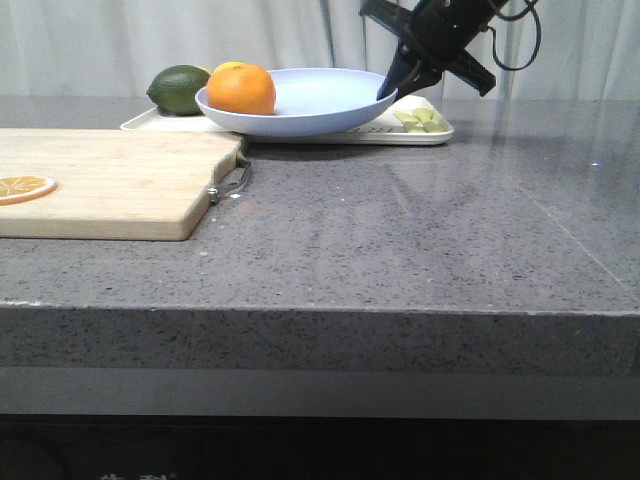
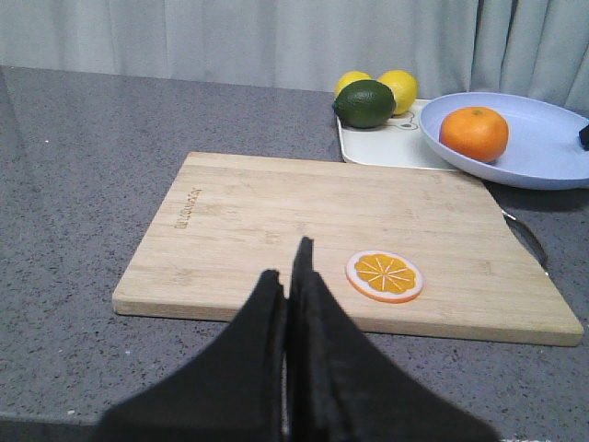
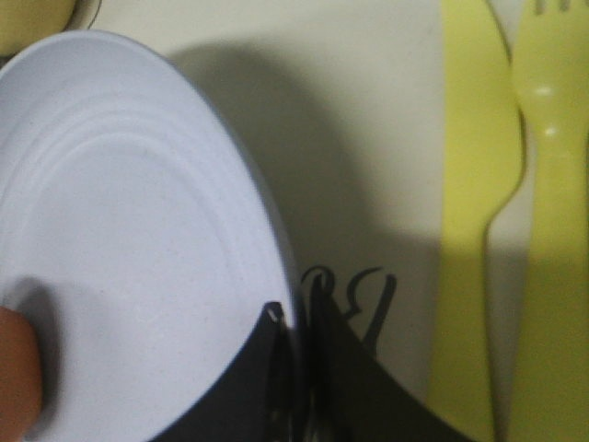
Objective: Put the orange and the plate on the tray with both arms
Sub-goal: 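Set the plate with the orange onto the white tray, release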
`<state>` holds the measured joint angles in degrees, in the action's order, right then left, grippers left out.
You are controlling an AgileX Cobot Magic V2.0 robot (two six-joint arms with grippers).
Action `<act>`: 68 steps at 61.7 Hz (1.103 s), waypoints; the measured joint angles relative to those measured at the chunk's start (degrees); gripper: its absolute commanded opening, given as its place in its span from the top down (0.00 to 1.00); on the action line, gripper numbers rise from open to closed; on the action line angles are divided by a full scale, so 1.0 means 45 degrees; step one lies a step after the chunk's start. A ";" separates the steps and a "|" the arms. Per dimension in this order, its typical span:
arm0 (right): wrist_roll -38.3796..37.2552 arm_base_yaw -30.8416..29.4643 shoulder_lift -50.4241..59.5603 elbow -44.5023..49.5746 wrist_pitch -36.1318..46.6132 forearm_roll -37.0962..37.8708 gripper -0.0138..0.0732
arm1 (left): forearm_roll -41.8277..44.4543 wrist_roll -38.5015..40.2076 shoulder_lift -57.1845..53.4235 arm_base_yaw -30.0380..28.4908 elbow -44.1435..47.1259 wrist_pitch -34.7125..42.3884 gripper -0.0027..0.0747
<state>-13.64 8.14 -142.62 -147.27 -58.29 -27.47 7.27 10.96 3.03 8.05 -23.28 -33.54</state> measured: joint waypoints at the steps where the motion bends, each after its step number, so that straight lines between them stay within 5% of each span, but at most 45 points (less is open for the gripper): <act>1: -0.0064 -0.0026 -0.0089 -0.0110 0.0000 0.0000 0.91 | 0.0000 0.0000 0.0000 0.0000 0.0000 0.0000 0.99; 34: -0.0546 -0.0087 -0.1071 -0.0550 0.1997 -0.0426 0.90 | 0.0000 0.0000 0.0000 0.0000 0.0000 0.0000 0.99; 59: -0.0546 -0.0087 -0.1172 -0.0603 0.2161 -0.0467 0.65 | 0.0000 0.0000 0.0000 0.0000 0.0000 0.0000 0.99; 68: -0.0546 -0.0087 -0.1199 -0.0728 0.1984 -0.0486 0.49 | 0.0000 0.0000 0.0000 0.0000 0.0000 0.0000 0.99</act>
<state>-16.09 7.74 -148.01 -150.55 -49.37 -29.66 7.27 10.96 3.03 8.05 -23.28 -33.54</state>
